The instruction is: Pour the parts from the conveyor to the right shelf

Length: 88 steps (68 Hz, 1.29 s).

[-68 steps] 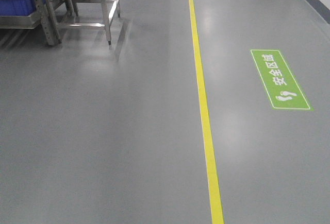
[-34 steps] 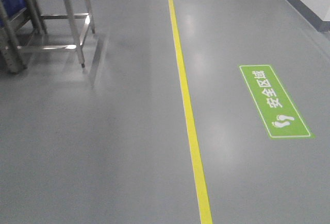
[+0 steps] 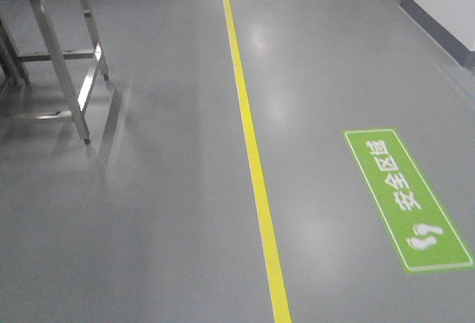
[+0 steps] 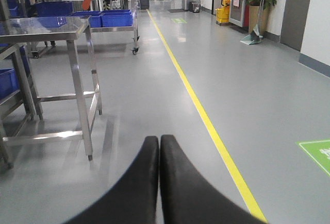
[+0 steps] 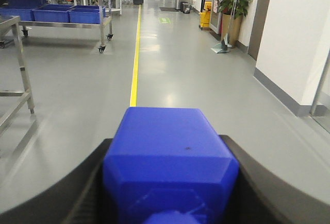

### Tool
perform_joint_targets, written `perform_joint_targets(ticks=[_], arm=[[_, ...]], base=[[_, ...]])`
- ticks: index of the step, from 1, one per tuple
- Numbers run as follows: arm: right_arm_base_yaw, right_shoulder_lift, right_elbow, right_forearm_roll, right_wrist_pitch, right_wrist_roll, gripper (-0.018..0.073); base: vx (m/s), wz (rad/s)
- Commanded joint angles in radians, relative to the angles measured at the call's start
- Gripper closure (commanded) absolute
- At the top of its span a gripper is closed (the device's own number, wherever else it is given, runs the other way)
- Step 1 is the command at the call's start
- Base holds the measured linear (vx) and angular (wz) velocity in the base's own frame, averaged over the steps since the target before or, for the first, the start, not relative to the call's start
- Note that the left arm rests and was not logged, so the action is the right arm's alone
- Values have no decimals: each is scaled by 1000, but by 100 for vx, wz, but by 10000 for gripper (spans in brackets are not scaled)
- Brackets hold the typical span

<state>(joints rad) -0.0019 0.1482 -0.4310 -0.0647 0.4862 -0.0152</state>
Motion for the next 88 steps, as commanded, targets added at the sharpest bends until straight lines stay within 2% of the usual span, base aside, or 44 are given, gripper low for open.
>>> perform_joint_targets(ticks=[1,88], arm=[[0,13,-28,-9,-88,-4,565],[0,13,-28,-9,-88,-4,565]], base=[[79,-3],[81,-2]])
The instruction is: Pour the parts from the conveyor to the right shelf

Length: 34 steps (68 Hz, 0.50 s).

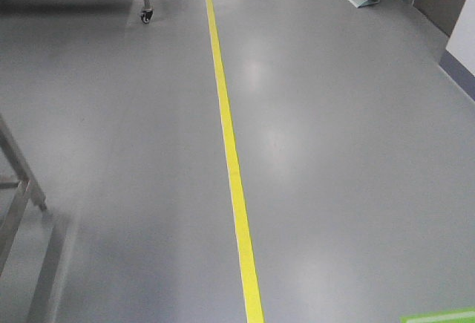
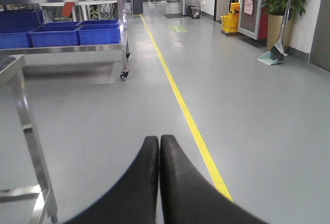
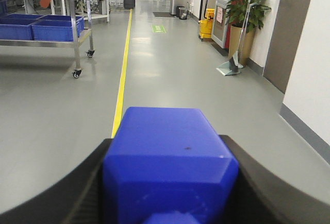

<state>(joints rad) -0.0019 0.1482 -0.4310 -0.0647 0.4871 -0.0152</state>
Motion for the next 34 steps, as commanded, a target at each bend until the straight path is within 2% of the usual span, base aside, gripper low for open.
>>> perform_joint_targets(ticks=[1,34], arm=[[0,13,-28,-9,-89,-4,565],[0,13,-28,-9,-89,-4,565]], base=[[79,1],[79,6]])
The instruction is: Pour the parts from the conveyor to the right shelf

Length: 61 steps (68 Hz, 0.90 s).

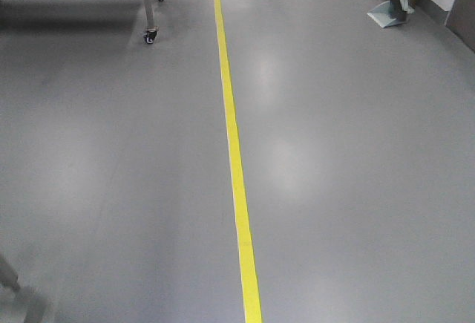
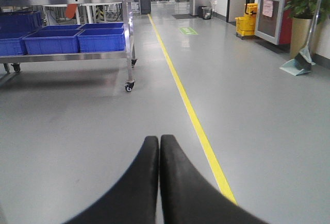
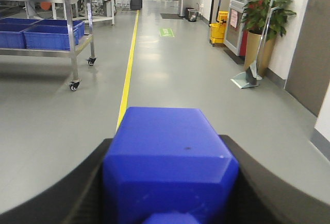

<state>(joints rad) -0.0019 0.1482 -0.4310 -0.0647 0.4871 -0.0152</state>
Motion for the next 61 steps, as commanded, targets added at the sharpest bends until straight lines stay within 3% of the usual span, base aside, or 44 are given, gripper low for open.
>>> perform_joint_targets(ticks=[1,37,61], arm=[[0,13,-28,-9,-89,-4,565],[0,13,-28,-9,-89,-4,565],[0,13,-28,-9,-89,-4,565]], base=[[79,7],[78,7],[70,40]])
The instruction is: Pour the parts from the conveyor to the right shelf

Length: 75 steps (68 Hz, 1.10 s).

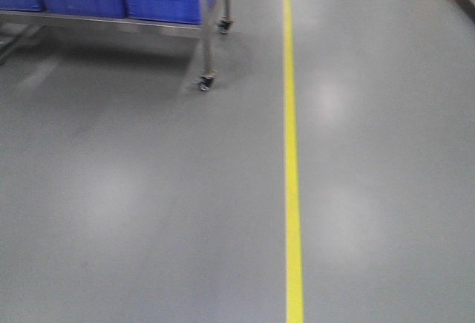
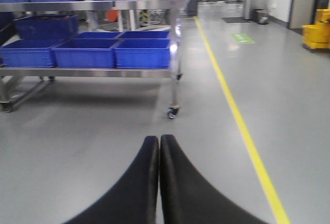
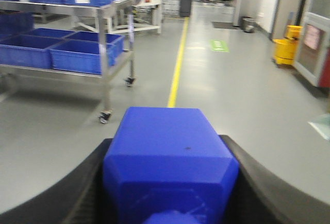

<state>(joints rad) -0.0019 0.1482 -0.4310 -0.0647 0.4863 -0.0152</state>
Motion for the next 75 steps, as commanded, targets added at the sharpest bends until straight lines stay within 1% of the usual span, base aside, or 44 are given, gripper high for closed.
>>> perform_joint_targets(ticks=[1,75], arm=[[0,13,-28,-9,-88,-4,565],[0,13,-28,-9,-88,-4,565]], base=[[69,54],[65,53]])
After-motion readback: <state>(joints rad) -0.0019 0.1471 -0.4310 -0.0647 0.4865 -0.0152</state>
